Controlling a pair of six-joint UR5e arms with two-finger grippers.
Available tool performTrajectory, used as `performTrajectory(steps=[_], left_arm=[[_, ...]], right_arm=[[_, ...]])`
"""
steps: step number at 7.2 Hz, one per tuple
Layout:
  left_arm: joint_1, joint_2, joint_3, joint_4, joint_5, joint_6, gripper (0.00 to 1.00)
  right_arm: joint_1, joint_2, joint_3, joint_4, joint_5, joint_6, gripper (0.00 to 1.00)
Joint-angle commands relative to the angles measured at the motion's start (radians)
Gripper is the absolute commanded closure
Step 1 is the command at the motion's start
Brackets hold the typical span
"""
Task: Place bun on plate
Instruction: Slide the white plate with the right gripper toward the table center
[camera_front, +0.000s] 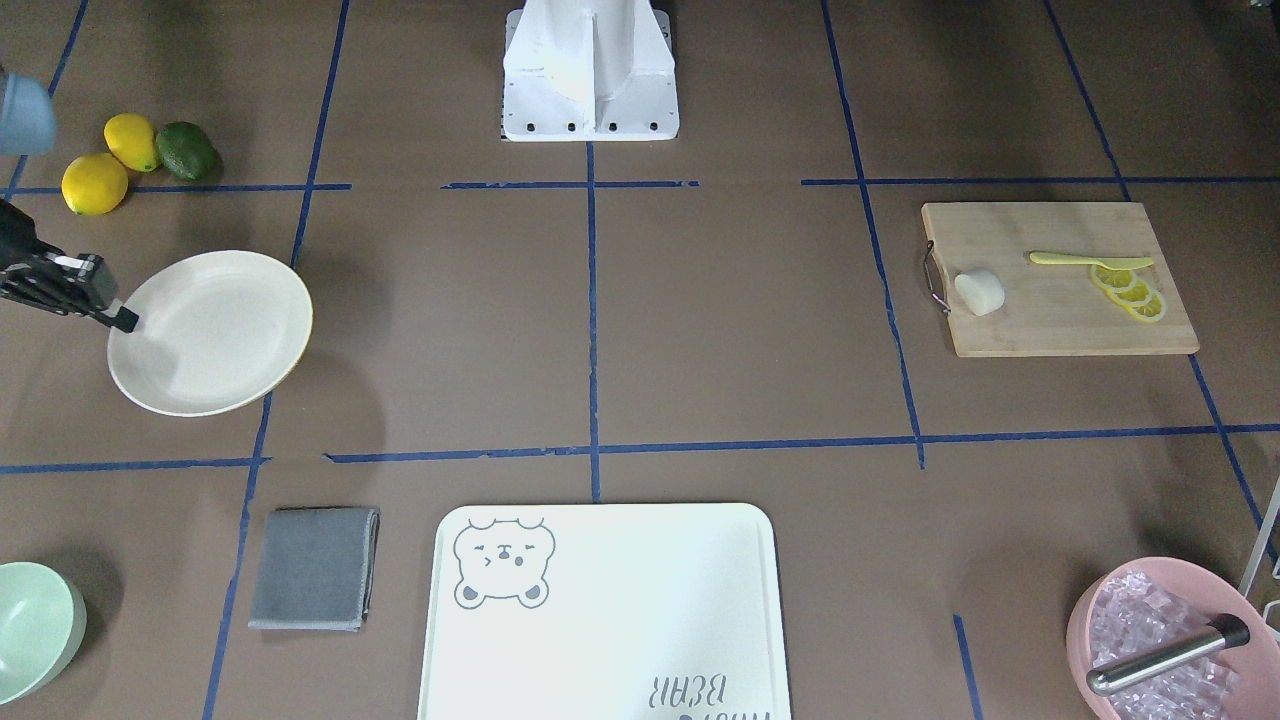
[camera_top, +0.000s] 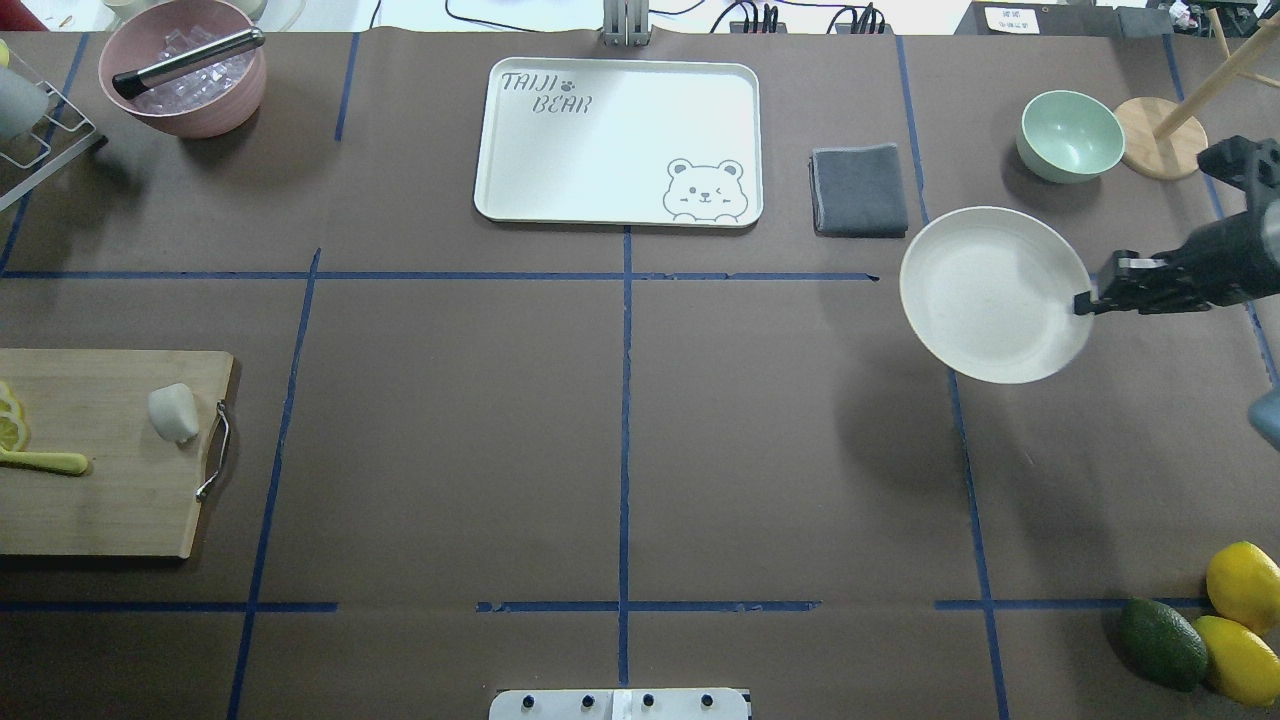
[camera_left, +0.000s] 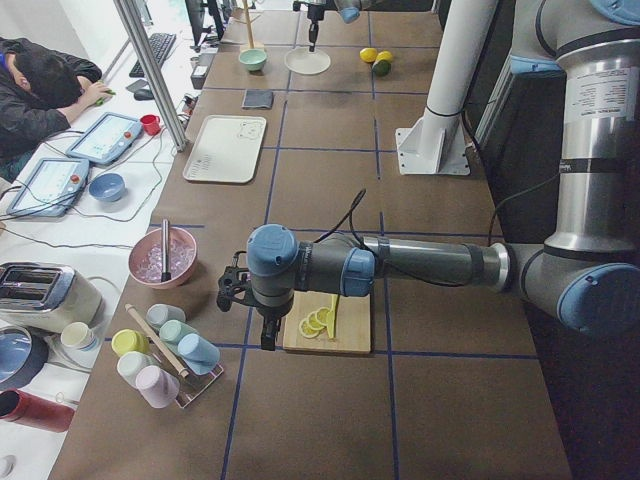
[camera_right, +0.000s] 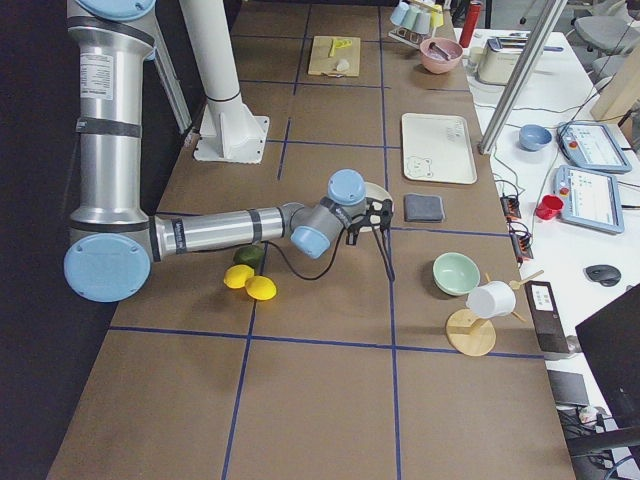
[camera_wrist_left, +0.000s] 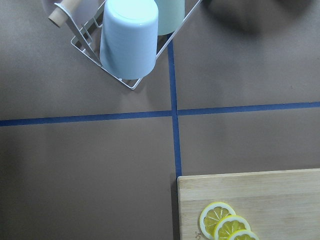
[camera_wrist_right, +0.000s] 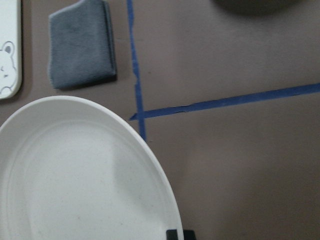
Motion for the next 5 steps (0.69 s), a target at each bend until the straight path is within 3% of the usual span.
performTrajectory(steps=[1, 3, 5], left_arm=[[0.018, -0.001, 0.000, 0.002, 0.004, -0.001, 0.00], [0.035, 0.001, 0.006, 0.000, 0.009, -0.011, 0.00], [0.035, 0.001, 0.009, 0.000, 0.009, -0.011, 0.00]], right_arm=[[-0.189, 0.165, -0.001, -0.008, -0.149, 0.216, 1.00], [-0.396, 0.297, -0.007, -0.072, -0.350, 0.366, 1.00], [-0.539, 0.401, -0.011, -0.263, -0.513, 0.378, 1.00]])
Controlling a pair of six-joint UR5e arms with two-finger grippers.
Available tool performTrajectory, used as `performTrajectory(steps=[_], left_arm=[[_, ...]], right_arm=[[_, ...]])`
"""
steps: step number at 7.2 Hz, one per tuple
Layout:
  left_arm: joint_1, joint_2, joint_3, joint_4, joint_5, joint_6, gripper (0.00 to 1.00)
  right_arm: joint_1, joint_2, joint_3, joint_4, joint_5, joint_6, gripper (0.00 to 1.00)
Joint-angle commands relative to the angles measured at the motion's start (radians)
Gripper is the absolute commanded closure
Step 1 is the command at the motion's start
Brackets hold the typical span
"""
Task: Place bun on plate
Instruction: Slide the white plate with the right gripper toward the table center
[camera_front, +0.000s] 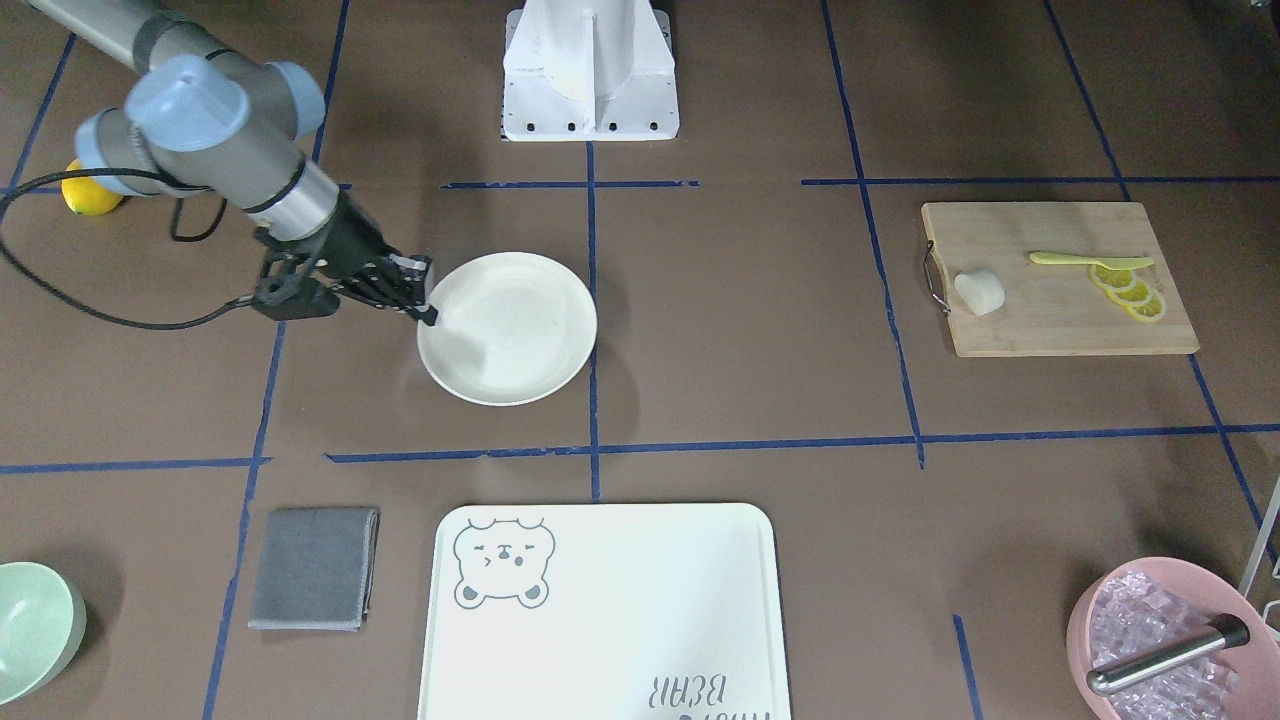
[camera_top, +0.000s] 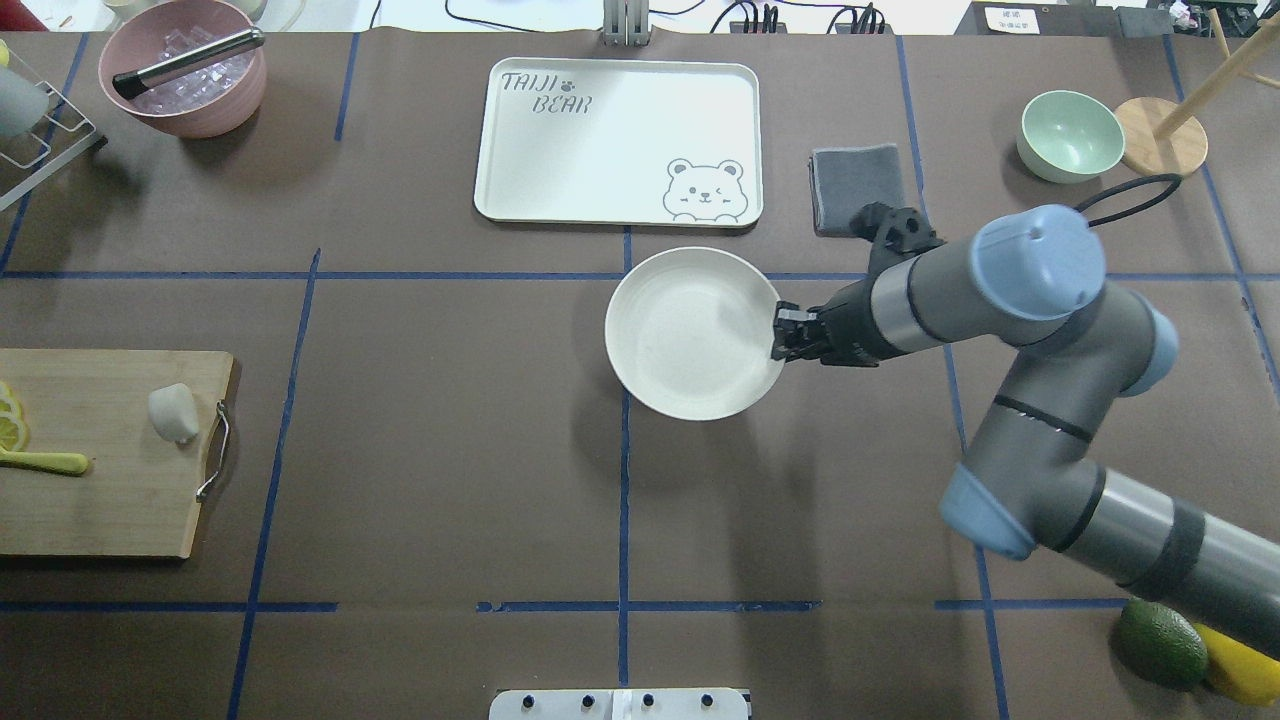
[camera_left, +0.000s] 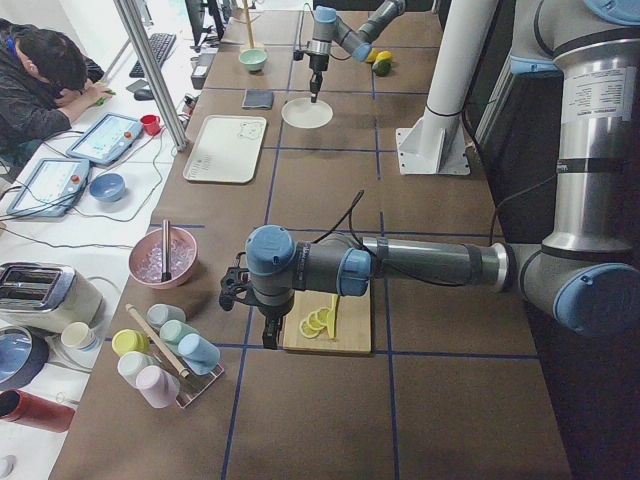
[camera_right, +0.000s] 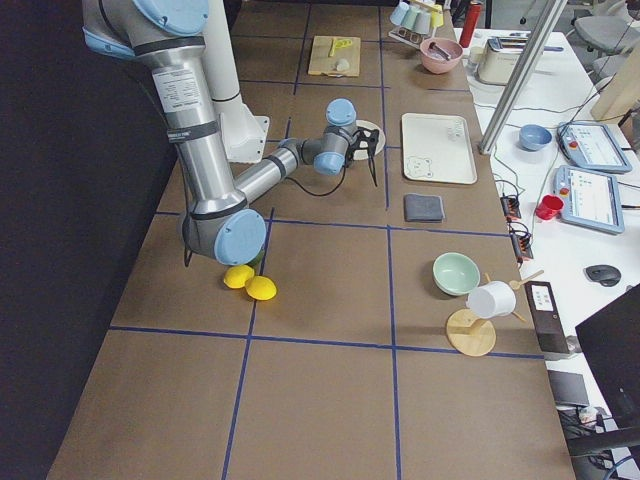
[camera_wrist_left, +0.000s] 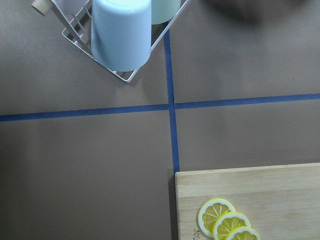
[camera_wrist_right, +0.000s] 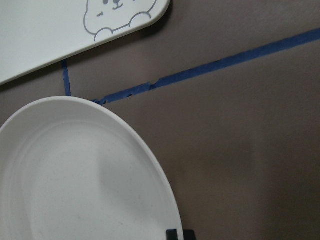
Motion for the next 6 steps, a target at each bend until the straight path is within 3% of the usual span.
performTrajectory(steps=[1, 4, 5, 6], left_arm=[[0.001, 0.000, 0.003, -0.002, 0.000, -0.001, 0.00], [0.001, 0.000, 0.005, -0.002, 0.000, -0.001, 0.00], [0.001, 0.000, 0.006, -0.002, 0.000, -0.001, 0.00], [0.001, -0.001, 0.005, -0.002, 0.000, -0.001, 0.00]], right_arm=[[-0.127, 0.064, -0.018, -0.106, -0.129, 0.018, 1.00], [-0.151, 0.064, -0.038, -0.105, -0.148, 0.015, 0.97], [-0.151, 0.066, -0.038, -0.105, -0.147, 0.015, 0.71], [-0.149, 0.067, -0.037, -0.098, -0.148, 0.015, 0.10]])
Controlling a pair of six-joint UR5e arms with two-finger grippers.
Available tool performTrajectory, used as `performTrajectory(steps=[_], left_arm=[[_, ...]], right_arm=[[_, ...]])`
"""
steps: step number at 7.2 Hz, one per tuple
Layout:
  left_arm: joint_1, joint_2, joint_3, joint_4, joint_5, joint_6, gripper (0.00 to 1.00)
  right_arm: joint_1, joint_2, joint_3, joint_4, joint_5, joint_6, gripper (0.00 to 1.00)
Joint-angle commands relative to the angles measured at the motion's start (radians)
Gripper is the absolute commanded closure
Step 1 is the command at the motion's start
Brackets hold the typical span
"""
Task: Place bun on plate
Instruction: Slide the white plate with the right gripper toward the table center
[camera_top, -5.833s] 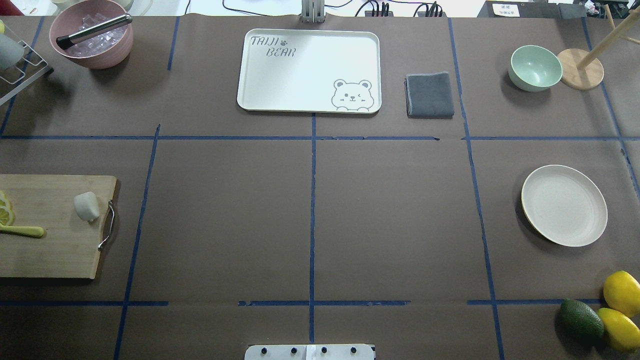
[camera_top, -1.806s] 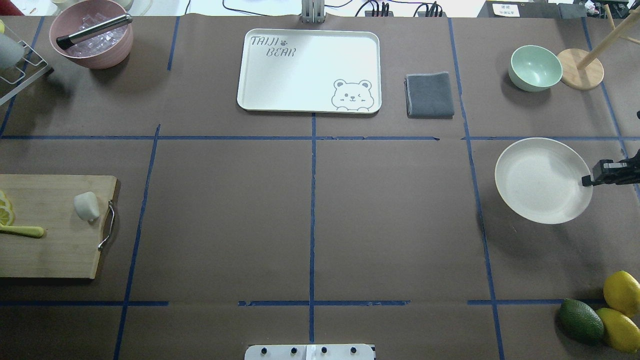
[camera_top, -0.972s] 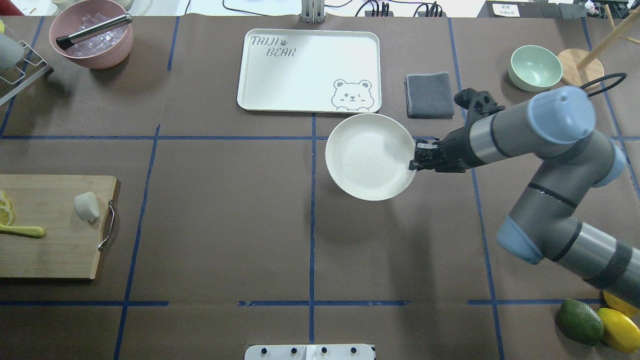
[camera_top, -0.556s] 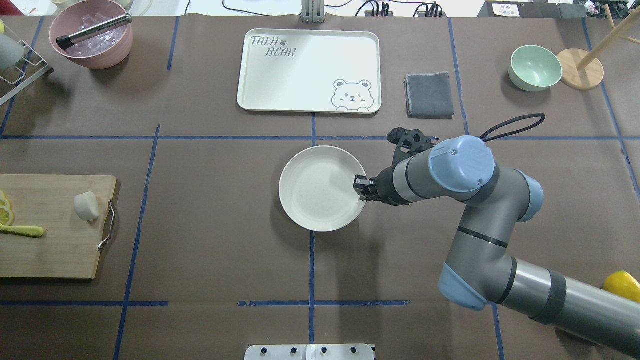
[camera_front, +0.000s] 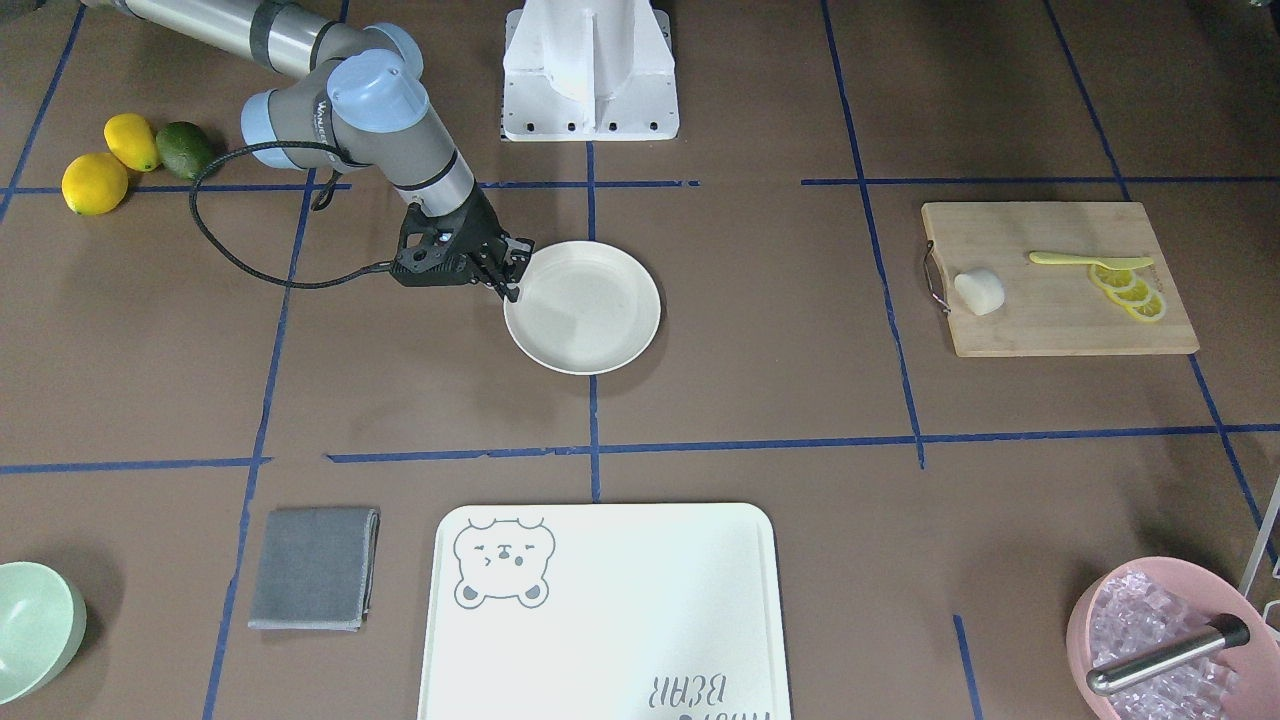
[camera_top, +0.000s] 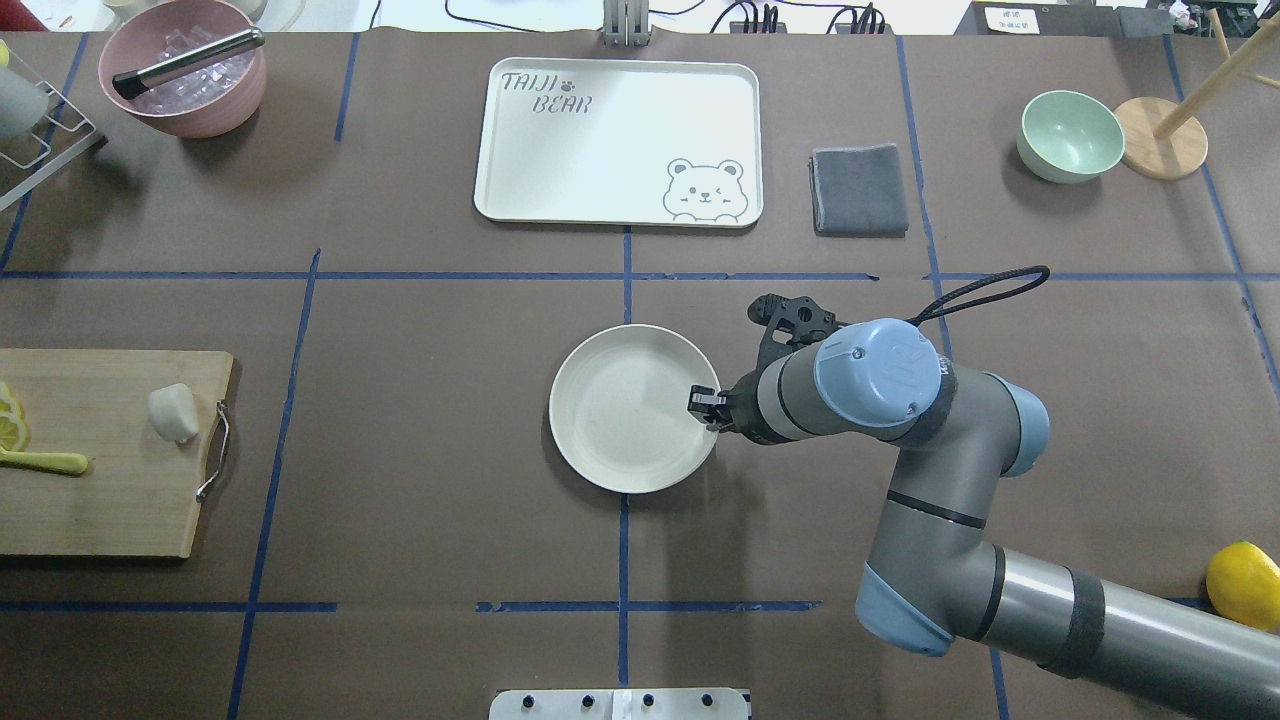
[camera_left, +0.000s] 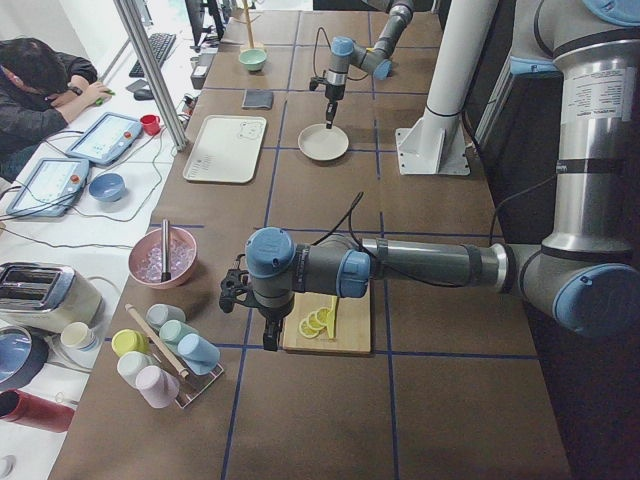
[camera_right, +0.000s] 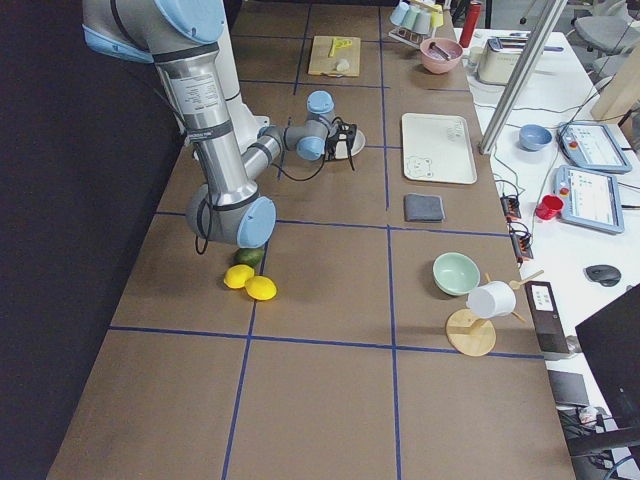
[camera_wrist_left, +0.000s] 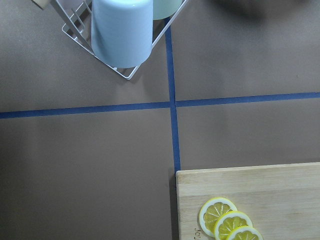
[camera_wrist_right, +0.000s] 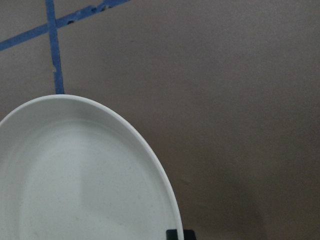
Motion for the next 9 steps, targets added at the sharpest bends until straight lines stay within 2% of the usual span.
performTrajectory(steps=[1, 2, 3, 4, 5, 7, 9], left_arm=[[0.002, -0.001, -0.005, 0.000, 0.000, 0.000, 0.00], [0.011, -0.001, -0.011, -0.005, 0.000, -0.002, 0.00], [0.034, -0.001, -0.014, -0.079, 0.000, -0.014, 0.00], [0.113, -0.003, -0.030, -0.178, 0.005, -0.182, 0.00], [0.203, 0.002, -0.087, -0.233, 0.040, -0.377, 0.00], [0.352, 0.037, -0.226, -0.236, 0.093, -0.669, 0.00], [0.545, 0.042, -0.286, -0.262, 0.280, -0.913, 0.00]], right_arm=[[0.008, 0.002, 0.008, 0.006, 0.000, 0.000, 0.00], [0.020, 0.009, 0.010, 0.000, 0.003, 0.000, 0.00], [0.042, 0.020, 0.013, -0.003, 0.007, -0.002, 0.00], [0.063, 0.020, 0.027, -0.012, 0.010, -0.002, 0.00], [0.088, 0.020, 0.063, -0.083, 0.022, -0.012, 0.00], [0.147, 0.019, 0.143, -0.252, 0.075, -0.076, 0.00], [0.206, 0.017, 0.188, -0.392, 0.095, -0.210, 0.00]])
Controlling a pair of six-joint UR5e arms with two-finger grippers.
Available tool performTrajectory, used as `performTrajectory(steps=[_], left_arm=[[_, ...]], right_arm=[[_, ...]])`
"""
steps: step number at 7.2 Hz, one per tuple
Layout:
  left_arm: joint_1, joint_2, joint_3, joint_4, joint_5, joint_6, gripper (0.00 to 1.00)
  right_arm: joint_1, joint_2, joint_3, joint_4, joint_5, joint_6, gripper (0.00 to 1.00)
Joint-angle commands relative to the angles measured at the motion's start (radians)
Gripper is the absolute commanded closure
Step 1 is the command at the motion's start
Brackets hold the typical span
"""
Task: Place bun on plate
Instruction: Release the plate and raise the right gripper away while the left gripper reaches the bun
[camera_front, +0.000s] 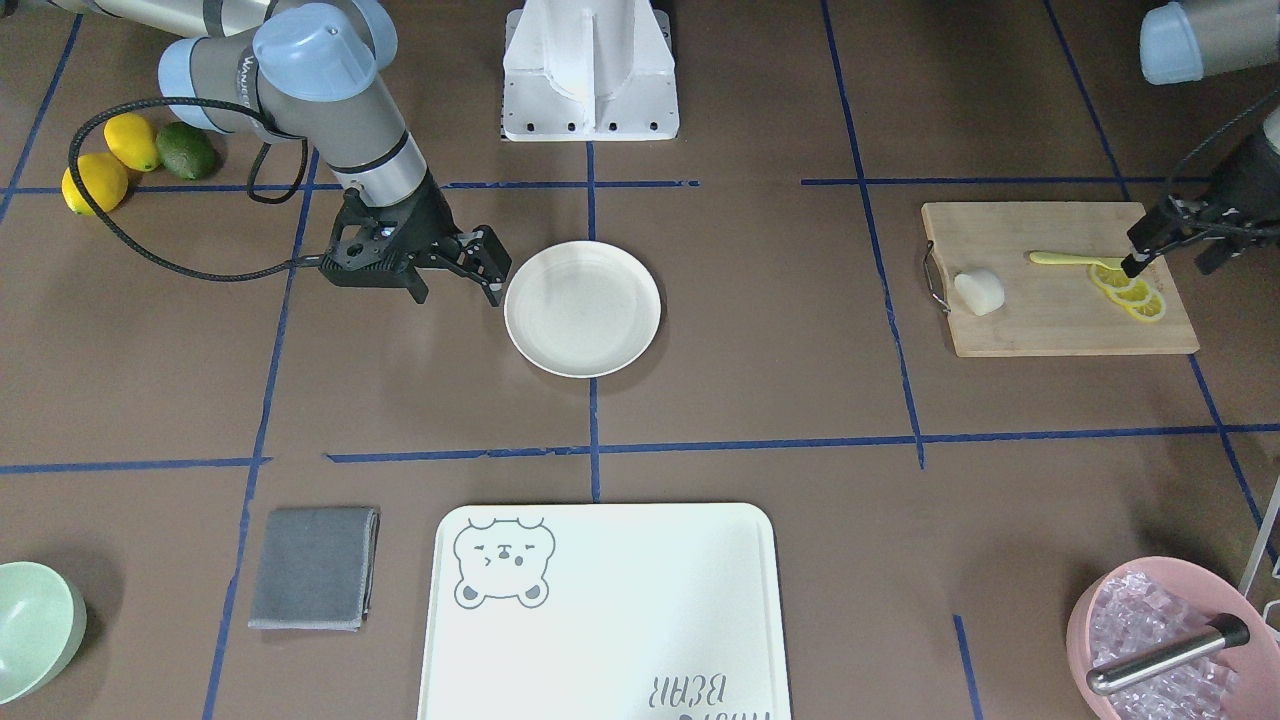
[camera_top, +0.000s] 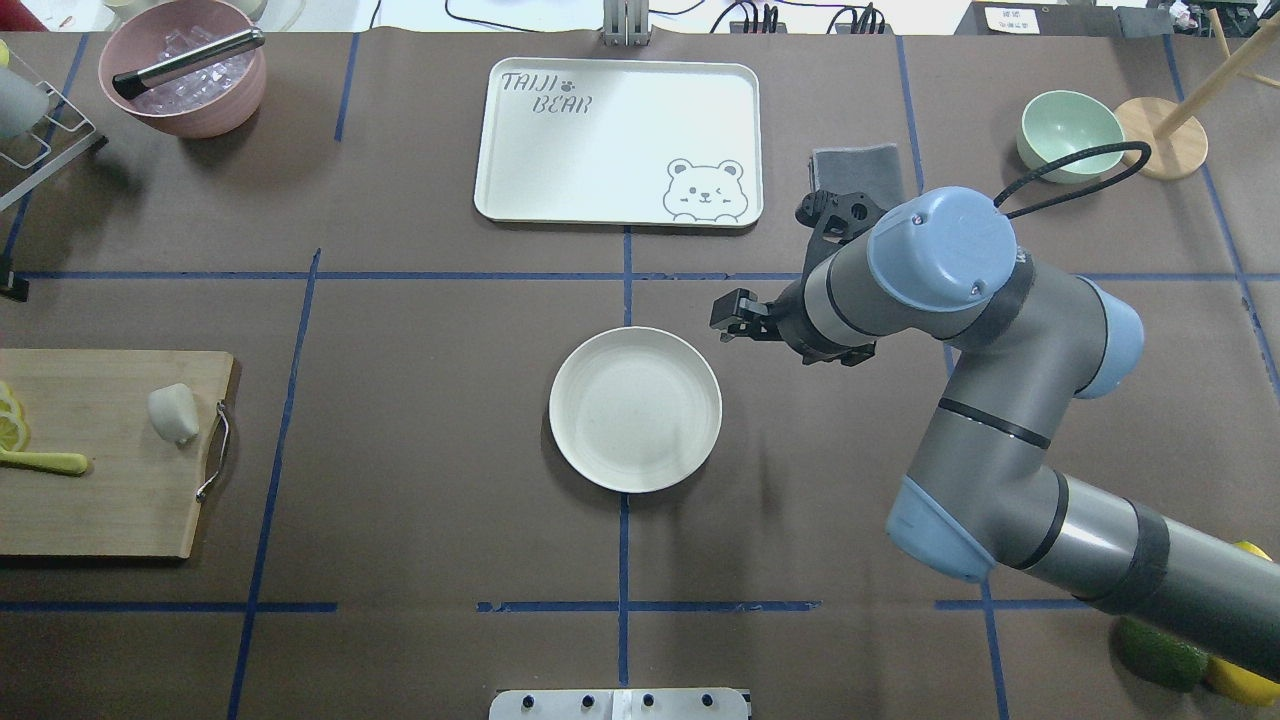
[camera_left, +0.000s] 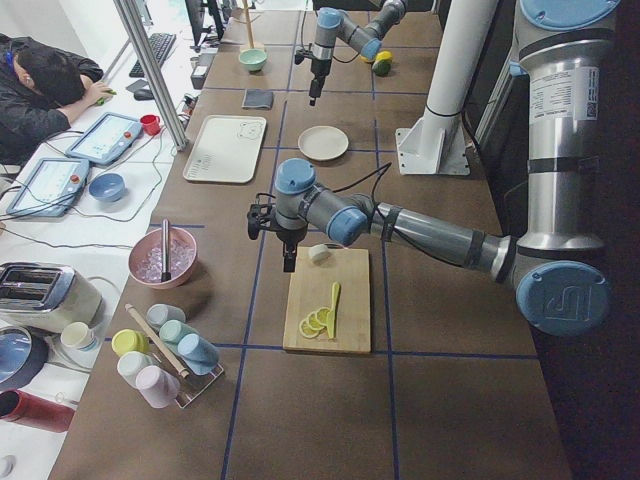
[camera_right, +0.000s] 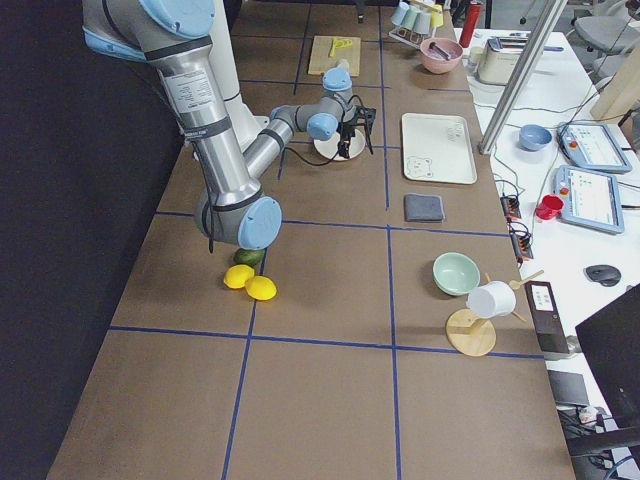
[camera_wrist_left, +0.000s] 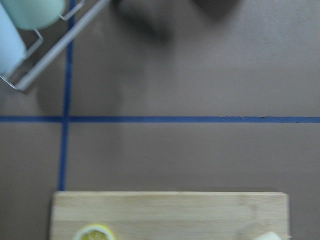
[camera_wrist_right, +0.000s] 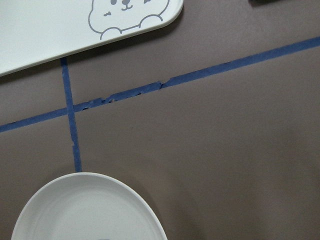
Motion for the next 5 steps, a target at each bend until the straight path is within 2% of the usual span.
performTrajectory(steps=[1, 2, 4, 5], left_arm=[[0.206, 0.054, -0.030, -0.141, 0.191, -0.269, 0.00], [0.271, 0.080, -0.021, -0.238, 0.236, -0.366, 0.00], [0.412, 0.067, -0.011, -0.247, 0.369, -0.484, 0.00], [0.422, 0.040, 0.020, -0.249, 0.374, -0.500, 0.00]], right_arm=[[0.090, -0.010, 0.075, -0.173, 0.035, -0.177, 0.00], [0.131, -0.012, 0.106, -0.231, 0.054, -0.262, 0.00], [0.222, -0.035, 0.108, -0.243, 0.139, -0.343, 0.00], [0.278, -0.065, 0.114, -0.241, 0.193, -0.409, 0.00]])
